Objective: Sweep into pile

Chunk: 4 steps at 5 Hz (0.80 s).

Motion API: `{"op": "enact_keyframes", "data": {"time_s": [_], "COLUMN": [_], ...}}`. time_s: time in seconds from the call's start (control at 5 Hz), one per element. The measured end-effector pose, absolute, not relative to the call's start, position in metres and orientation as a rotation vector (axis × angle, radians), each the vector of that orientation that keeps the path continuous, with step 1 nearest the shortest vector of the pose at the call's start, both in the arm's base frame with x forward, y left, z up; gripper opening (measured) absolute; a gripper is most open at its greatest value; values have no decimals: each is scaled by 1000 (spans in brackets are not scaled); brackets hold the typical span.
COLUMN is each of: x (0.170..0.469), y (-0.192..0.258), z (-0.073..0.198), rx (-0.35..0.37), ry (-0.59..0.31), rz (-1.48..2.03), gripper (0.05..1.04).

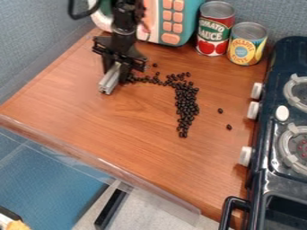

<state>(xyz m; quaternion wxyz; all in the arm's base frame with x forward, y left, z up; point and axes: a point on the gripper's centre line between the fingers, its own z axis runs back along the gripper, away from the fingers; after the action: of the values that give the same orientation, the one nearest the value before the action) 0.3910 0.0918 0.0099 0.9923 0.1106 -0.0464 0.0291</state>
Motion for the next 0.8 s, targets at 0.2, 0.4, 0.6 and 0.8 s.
{"op": "enact_keyframes", "data": {"time_s": [0.2, 0.4, 0.6, 0.8], "x": [396, 397, 396, 389], "y": [75, 59, 43, 29], "z": [8, 8, 8, 8], "rx": [221, 219, 222, 226], "ry": [-100, -113, -131, -145], "rz": [21, -21, -68, -121], "gripper": [387, 387, 387, 387]}}
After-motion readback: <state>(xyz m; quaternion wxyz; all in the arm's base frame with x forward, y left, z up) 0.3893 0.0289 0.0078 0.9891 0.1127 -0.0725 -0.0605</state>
